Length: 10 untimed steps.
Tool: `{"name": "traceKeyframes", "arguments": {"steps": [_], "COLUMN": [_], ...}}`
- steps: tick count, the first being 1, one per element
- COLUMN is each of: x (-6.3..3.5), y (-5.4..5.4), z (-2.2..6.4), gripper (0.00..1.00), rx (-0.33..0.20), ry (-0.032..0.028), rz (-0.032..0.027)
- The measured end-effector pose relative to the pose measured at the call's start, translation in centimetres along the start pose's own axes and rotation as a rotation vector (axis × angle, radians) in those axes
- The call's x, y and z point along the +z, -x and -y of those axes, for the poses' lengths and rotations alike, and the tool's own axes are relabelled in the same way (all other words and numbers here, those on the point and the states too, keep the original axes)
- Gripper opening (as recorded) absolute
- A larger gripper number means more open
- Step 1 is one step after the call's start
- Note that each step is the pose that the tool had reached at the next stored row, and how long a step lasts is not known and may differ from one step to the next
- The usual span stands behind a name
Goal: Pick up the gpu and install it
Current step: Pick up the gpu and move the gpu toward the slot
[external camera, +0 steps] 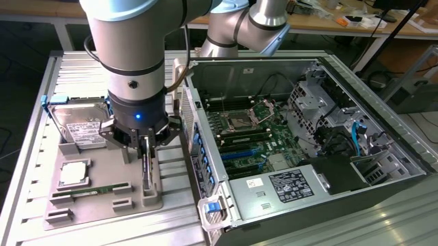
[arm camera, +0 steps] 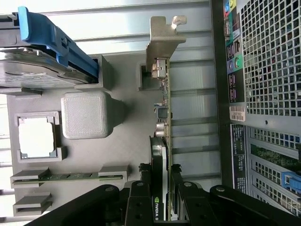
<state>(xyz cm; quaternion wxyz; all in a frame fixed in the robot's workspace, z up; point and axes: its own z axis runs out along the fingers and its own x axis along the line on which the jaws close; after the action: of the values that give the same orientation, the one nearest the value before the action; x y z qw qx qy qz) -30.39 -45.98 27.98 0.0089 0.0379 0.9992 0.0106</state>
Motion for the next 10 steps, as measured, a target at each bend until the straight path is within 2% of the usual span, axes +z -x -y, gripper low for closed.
{"name": "traceKeyframes", "arguments": {"steps": [10], "x": [-0.23], "y": [0.00], "z": [0.00], "gripper": [0.27], "rx": [0.000], "ry": [0.0000], "rz": [0.0000]}}
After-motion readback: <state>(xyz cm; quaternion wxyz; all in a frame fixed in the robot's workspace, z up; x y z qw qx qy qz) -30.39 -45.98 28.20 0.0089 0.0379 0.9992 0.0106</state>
